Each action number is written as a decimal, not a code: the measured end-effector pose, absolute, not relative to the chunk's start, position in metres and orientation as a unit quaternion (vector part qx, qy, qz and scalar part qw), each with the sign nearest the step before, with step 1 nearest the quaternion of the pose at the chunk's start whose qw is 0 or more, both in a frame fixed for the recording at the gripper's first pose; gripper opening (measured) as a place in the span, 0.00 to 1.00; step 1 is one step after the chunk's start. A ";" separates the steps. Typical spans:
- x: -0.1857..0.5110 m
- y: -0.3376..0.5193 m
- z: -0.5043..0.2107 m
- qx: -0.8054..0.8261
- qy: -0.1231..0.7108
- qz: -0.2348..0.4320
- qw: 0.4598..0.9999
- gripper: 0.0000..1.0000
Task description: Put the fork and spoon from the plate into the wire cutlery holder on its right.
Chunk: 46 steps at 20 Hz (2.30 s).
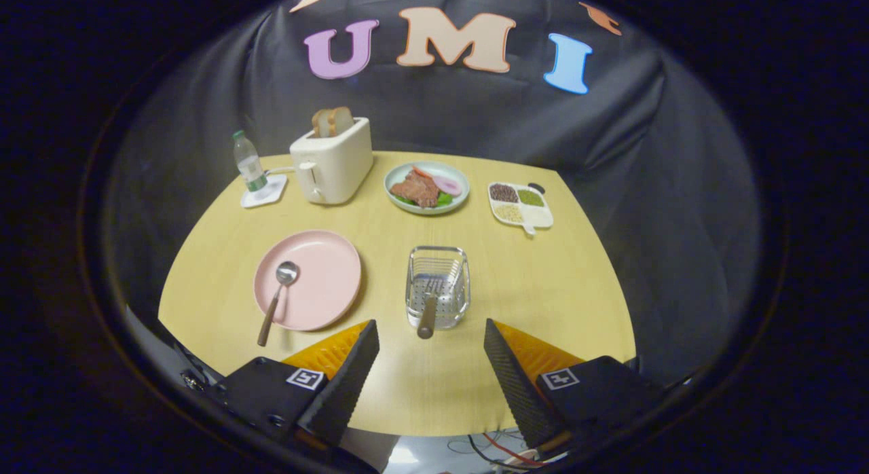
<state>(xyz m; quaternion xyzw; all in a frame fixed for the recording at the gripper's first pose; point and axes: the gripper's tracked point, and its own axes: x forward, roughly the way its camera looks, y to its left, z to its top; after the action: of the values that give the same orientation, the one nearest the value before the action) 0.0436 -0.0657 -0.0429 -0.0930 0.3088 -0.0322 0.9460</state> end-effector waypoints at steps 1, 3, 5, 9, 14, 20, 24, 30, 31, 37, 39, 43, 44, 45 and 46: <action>0.043 -0.060 -0.042 -0.093 0.294 -0.030 0.951 0.99; 0.041 -0.051 -0.038 -0.089 0.263 -0.030 0.960 0.99; 0.039 -0.033 -0.038 -0.082 0.232 -0.022 0.969 0.99; 0.040 0.014 -0.048 -0.081 0.172 0.019 0.982 0.99; 0.041 0.077 -0.089 -0.060 0.169 0.073 0.981 0.99; 0.046 0.115 -0.129 -0.034 0.186 0.090 0.978 0.99; 0.042 0.132 -0.157 -0.038 0.207 0.100 0.972 0.98; 0.038 0.144 -0.190 -0.039 0.241 0.107 0.964 0.96; 0.039 0.146 -0.193 -0.041 0.245 0.107 0.963 0.96; 0.039 0.152 -0.205 -0.045 0.262 0.108 0.958 0.70; 0.039 0.153 -0.208 -0.046 0.265 0.110 0.957 0.62; 0.041 0.149 -0.206 -0.047 0.271 0.099 0.956 0.29; 0.042 0.149 -0.208 -0.046 0.274 0.098 0.956 0.21; 0.044 0.147 -0.210 -0.050 0.276 0.087 0.956 0.21; 0.043 0.145 -0.208 -0.045 0.277 0.088 0.956 0.17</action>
<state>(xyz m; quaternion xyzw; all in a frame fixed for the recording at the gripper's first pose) 0.0431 0.1454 -0.2081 -0.0455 0.2768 0.0880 0.9558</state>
